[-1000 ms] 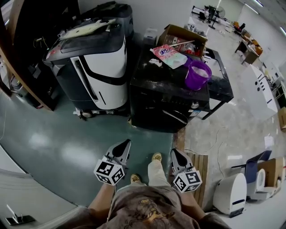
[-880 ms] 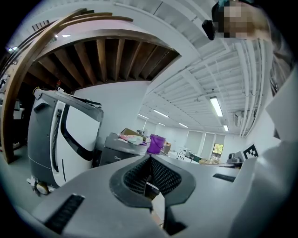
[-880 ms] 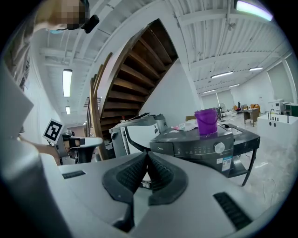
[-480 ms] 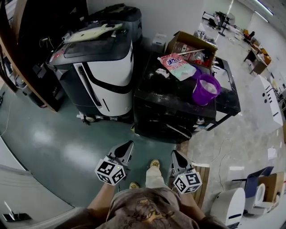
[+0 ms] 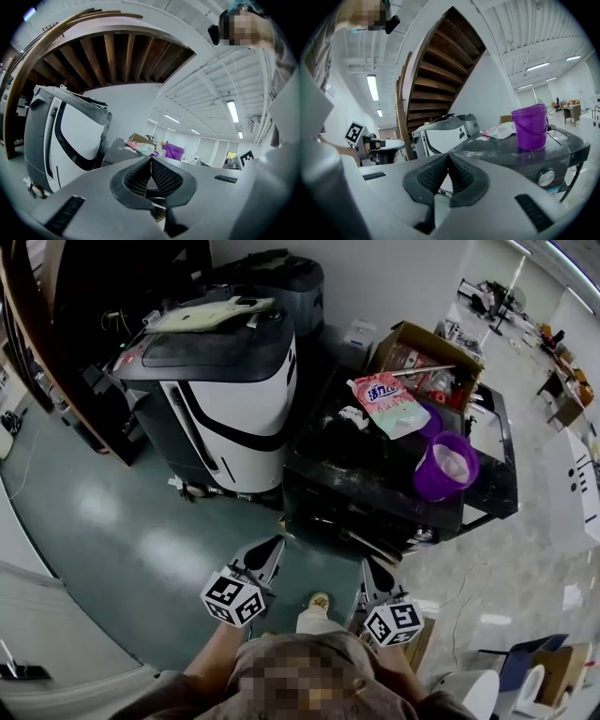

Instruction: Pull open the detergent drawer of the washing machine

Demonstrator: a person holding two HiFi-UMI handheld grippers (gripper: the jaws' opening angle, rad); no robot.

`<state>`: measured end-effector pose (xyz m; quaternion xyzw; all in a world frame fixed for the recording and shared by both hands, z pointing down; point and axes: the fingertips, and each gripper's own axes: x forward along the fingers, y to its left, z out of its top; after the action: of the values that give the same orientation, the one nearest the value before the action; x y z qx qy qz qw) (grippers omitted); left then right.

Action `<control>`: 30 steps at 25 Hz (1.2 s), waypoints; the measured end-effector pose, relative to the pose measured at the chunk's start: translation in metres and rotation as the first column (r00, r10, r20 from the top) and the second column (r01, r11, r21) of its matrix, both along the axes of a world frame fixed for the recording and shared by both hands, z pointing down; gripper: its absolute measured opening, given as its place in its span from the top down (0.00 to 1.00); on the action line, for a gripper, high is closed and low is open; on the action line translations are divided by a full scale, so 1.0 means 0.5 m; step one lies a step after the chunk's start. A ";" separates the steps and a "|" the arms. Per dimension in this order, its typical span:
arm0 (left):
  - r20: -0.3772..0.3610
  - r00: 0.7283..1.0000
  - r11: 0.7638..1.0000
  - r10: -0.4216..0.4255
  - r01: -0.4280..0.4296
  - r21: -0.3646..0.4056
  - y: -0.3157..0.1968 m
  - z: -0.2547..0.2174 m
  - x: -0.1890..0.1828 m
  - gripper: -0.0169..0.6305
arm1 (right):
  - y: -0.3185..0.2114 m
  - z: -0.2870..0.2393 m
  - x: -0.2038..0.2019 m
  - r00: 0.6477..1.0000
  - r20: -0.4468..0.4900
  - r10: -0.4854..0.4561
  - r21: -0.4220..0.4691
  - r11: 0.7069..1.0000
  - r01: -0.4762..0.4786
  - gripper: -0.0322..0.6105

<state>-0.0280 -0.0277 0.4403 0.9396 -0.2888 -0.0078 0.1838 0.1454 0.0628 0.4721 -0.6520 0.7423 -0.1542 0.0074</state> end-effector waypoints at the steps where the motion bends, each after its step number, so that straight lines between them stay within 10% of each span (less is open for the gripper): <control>1: 0.001 1.000 1.000 -0.010 0.010 -0.001 -0.008 0.000 0.008 0.94 | -0.011 -0.001 0.009 1.000 0.001 -0.014 0.000 1.000 0.014 0.95; 15: -0.005 0.990 0.990 -0.138 0.138 -0.028 -0.101 0.014 0.071 0.94 | -0.135 0.008 0.086 0.988 0.034 -0.151 -0.001 0.988 0.151 0.95; 30: -0.083 0.992 0.994 -0.091 0.085 -0.072 -0.185 0.030 0.081 0.87 | -0.217 0.022 0.085 0.988 0.046 -0.150 -0.014 0.988 0.151 0.95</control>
<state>0.0126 -0.1201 0.4554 0.9179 -0.3217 -0.0466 0.2278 0.1880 -0.0458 0.4832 -0.5904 0.7878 -0.1754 0.0067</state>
